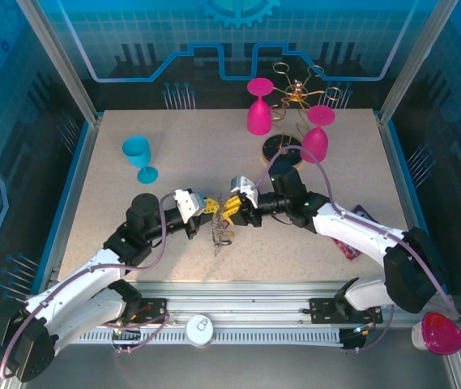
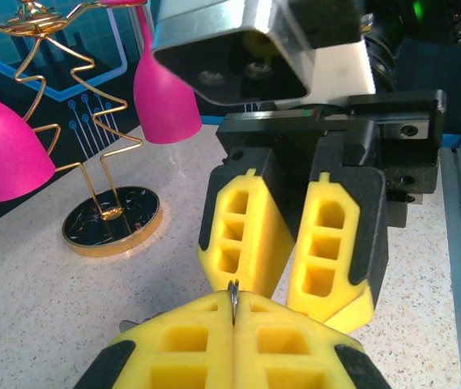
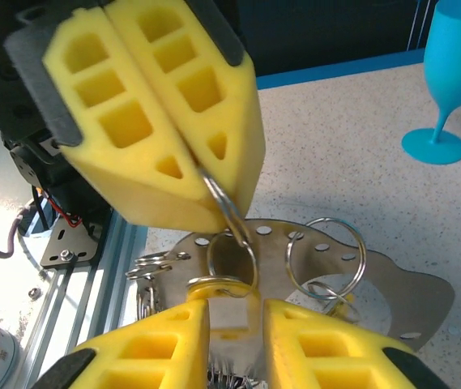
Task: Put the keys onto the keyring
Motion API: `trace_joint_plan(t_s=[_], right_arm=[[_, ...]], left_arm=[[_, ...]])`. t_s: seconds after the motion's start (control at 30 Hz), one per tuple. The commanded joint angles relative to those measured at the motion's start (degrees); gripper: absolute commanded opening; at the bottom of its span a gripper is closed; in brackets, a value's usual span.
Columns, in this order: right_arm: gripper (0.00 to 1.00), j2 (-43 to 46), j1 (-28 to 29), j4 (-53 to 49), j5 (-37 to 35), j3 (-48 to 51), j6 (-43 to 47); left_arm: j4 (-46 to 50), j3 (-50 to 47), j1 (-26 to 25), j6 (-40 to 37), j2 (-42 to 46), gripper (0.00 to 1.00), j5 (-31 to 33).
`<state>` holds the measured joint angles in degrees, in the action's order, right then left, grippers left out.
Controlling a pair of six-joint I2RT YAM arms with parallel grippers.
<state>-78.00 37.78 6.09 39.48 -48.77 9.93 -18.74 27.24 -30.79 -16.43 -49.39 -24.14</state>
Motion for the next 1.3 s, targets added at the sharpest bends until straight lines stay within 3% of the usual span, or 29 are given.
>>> trace_joint_plan(t_s=[0.0,0.2,0.8,1.0,1.13,1.27], right_arm=[[0.25,2.1,-0.6,4.8,-0.4,0.8,0.9],[0.26,3.1,-0.8,6.5,-1.6,1.7,1.9],[0.19,0.6,-0.3,9.0,5.4,0.6,2.5],[0.01,-0.4,-0.2,11.8,7.3,0.3,1.9],[0.00,0.0,-0.2,8.8,6.2,-0.2,3.4],[0.00,0.5,0.1,-0.8,4.3,-3.3,8.1]], left_arm=[[-3.7,-0.3,0.6,0.7,0.7,0.00,-2.3],[-3.4,-0.2,0.8,1.0,0.6,0.00,-3.9],[-4.5,0.4,1.8,3.2,-1.3,0.00,-8.4],[-5.3,0.5,2.4,4.5,-1.9,0.00,-10.0],[-3.3,0.9,2.7,3.9,-2.0,0.00,-9.5],[6.2,3.9,2.7,-0.8,-2.5,0.02,-7.0]])
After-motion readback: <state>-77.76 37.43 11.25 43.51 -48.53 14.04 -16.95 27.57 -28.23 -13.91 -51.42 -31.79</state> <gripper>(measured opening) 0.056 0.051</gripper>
